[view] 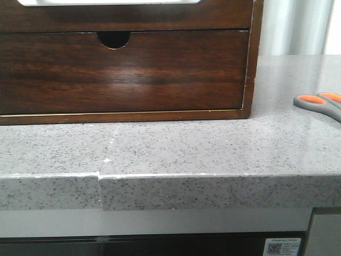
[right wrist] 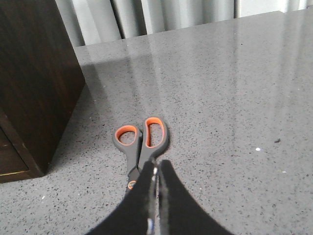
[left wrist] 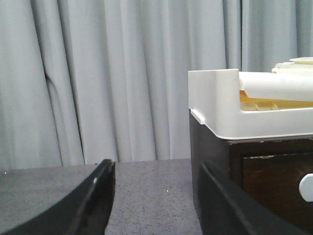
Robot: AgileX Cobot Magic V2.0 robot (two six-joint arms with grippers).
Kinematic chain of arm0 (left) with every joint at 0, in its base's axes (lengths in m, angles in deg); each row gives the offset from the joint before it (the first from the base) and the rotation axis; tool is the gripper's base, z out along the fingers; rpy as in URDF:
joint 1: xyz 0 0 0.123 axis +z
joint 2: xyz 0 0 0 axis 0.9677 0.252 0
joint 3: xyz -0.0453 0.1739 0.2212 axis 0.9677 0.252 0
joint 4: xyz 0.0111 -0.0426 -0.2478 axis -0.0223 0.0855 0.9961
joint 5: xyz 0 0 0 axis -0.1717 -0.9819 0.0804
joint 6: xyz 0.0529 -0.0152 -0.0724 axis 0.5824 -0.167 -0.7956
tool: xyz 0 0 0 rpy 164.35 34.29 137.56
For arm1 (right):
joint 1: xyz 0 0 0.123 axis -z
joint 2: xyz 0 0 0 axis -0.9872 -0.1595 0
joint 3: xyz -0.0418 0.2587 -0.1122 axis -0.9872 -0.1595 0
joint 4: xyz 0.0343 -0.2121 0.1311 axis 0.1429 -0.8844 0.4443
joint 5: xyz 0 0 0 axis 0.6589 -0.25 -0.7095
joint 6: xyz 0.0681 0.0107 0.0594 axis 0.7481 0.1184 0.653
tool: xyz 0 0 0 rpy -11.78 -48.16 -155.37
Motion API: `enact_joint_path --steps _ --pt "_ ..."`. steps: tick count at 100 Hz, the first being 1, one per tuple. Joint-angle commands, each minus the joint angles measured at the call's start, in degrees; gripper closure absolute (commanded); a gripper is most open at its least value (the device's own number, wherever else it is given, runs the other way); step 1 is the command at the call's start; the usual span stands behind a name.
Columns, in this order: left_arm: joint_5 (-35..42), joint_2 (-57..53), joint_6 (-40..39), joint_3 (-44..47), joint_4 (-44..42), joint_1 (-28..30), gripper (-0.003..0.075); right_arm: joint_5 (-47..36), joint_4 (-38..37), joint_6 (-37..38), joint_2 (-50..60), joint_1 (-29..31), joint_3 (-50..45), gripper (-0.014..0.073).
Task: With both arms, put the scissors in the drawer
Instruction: 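Move the left gripper to the white handle of the wooden drawer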
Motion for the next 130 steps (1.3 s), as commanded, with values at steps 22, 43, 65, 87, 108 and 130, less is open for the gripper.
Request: enact_joint_path --steps 22,43,65,87,108,130 --pt "5.84 0.95 -0.34 -2.35 -9.6 -4.04 0.0355 -4.75 -0.04 -0.17 -0.89 0.19 2.23 0.0655" --pt "6.08 3.6 -0.34 -4.38 -21.41 -10.34 0.0354 -4.75 -0.04 -0.17 -0.89 0.19 2.23 0.0655" --pt "6.75 11.12 -0.34 -7.01 -33.44 -16.82 0.0354 -4.75 -0.04 -0.17 -0.89 0.19 2.23 0.0655" --pt "8.33 20.35 -0.34 -10.37 -43.37 -21.74 0.0354 -4.75 -0.04 -0.17 -0.89 0.19 2.23 0.0655" --pt "8.33 25.93 -0.34 -12.1 -55.88 -26.05 0.0354 -4.88 -0.04 -0.17 -0.89 0.19 2.23 0.0655" --pt "6.27 28.51 0.03 -14.13 -56.92 -27.61 0.0353 -5.32 -0.04 -0.17 -0.89 0.19 2.23 0.0655"
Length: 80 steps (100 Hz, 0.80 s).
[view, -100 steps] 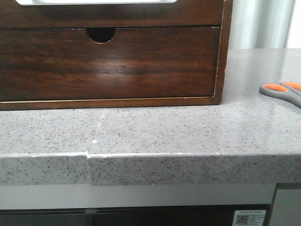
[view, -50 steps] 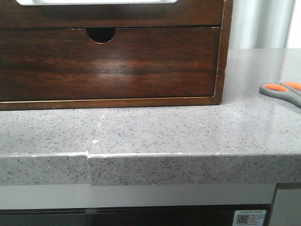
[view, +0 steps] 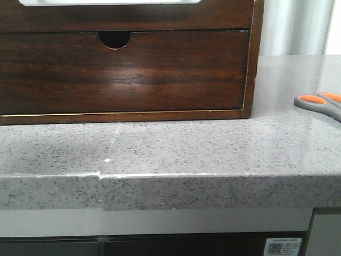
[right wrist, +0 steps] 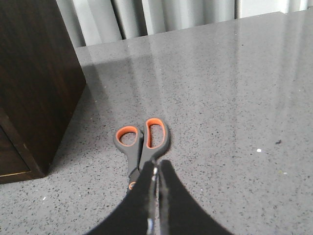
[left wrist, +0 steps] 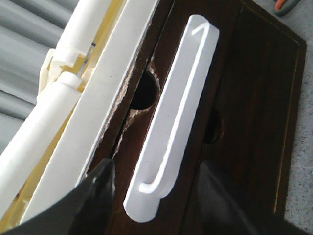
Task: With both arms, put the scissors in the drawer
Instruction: 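Move the left gripper to the white handle of the wooden drawer, then close the left gripper on the white drawer handle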
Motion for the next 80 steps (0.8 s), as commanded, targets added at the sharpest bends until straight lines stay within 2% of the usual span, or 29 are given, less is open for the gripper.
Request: enact_joint_path --steps 1,27,64,80 --pt "0.87 0.4 -0.1 -2.87 0.7 -0.53 0.0353 -5.11 -0.04 -0.22 -0.89 0.19 2.23 0.0655" --pt "3.17 3.18 0.64 -3.73 -2.96 -0.53 0.0353 -5.11 -0.04 -0.22 -0.89 0.19 2.23 0.0655" --pt "0.02 7.19 1.06 -7.06 -7.45 -2.23 0.0353 -5.13 -0.04 -0.22 -0.89 0.19 2.23 0.0655" --pt "-2.74 11.11 1.1 -10.54 -12.54 -2.34 0.0353 -5.13 -0.04 -0.22 -0.89 0.19 2.23 0.0655"
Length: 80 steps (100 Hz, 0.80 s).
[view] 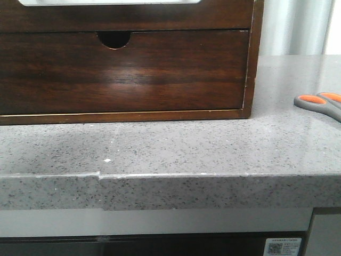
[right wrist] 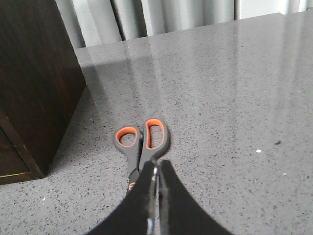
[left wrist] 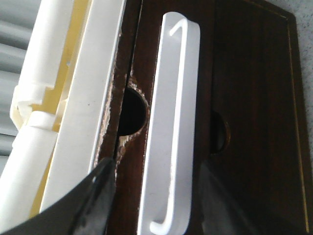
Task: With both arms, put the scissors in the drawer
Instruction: 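Close the left gripper on the white drawer handle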
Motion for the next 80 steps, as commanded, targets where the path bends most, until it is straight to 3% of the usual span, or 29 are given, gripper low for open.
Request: enact_joint_path --steps 1,80 --pt "-1.52 1.75 -0.27 -3.5 -1.45 -0.51 0.0353 -5.0 -0.04 -0.22 -0.89 0.19 2.23 0.0655" --pt "-7.02 6.33 -0.27 -4.44 -6.05 -2.08 0.0353 -5.22 -0.04 -0.22 -0.89 0.07 2.23 0.0655"
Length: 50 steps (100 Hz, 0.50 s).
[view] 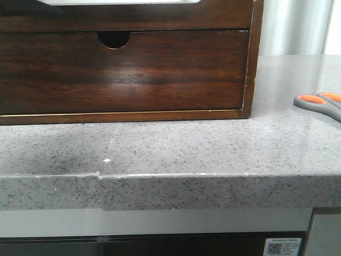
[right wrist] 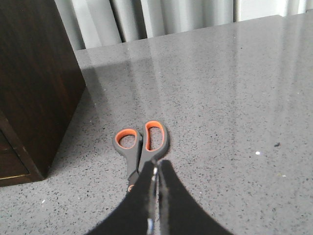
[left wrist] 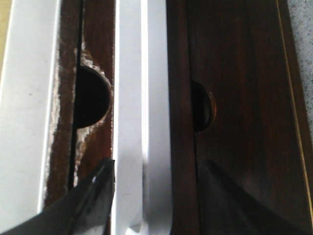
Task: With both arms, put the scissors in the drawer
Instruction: 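Close the left gripper on the white drawer handle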
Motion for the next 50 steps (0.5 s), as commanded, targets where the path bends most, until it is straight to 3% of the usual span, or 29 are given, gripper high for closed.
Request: enact_joint_path --steps 1,28,50 --pt "-1.15 -0.14 -0.27 -2.13 -0.65 -0.37 0.0353 -4.79 -0.04 -0.22 -0.89 0.07 2.23 0.0655" --pt "-3.08 1.12 -0.27 -2.13 -0.65 -0.37 0.0374 -4.79 -0.04 -0.22 -0.89 0.07 2.23 0.0655" --pt "-3.64 1.12 -0.27 -2.13 0.55 -0.37 0.0663 -4.68 -0.04 -0.22 -0.89 0.0 2.23 0.0655"
